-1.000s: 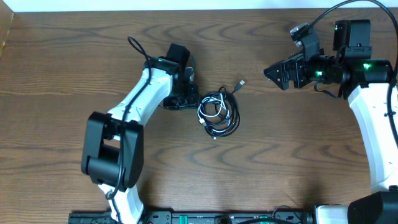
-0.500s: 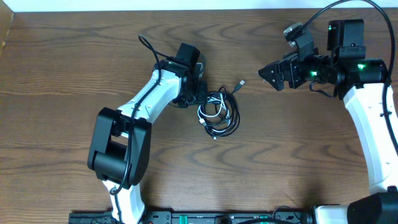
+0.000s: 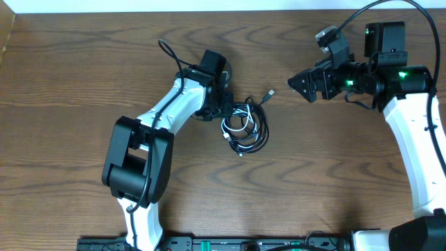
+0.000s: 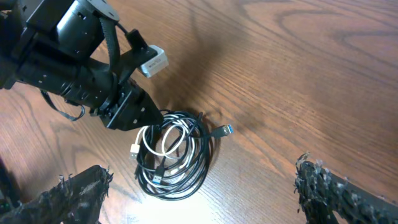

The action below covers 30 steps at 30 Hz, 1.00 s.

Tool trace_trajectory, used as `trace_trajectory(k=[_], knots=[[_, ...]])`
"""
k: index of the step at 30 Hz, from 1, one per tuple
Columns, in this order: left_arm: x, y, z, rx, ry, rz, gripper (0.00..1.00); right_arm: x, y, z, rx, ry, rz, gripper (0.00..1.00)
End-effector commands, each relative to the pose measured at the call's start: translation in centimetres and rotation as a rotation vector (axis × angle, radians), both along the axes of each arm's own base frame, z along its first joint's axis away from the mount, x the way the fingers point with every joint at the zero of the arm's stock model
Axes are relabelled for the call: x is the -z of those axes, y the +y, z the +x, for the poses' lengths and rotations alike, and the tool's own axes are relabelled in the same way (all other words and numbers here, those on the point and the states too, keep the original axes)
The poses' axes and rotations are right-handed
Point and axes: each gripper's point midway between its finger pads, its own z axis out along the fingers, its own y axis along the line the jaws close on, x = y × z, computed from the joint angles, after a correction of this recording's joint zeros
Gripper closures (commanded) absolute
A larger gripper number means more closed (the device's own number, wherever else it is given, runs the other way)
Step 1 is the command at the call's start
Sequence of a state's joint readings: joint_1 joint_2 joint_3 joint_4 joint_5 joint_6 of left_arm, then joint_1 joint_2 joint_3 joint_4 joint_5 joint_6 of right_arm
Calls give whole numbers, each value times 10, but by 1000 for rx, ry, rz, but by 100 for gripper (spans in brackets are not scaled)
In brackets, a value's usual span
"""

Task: Untangle cables

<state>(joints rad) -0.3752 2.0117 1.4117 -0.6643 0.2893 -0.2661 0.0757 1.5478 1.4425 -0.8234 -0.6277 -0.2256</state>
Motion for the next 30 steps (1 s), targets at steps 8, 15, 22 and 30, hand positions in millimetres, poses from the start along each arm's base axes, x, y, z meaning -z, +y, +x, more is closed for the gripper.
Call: trace_trajectory(k=[8, 15, 22, 30], knots=[[12, 2, -2, -25, 3, 10, 69, 4, 7, -1, -9, 17, 4, 6], [6, 5, -8, -54, 19, 10, 93, 4, 7, -2, -9, 20, 4, 6], [-100, -6, 22, -54, -245, -102, 93, -2, 11, 2, 35, 43, 61, 8], [-202, -3, 7, -82, -446, -222, 92, -7, 43, -5, -21, 43, 88, 29]])
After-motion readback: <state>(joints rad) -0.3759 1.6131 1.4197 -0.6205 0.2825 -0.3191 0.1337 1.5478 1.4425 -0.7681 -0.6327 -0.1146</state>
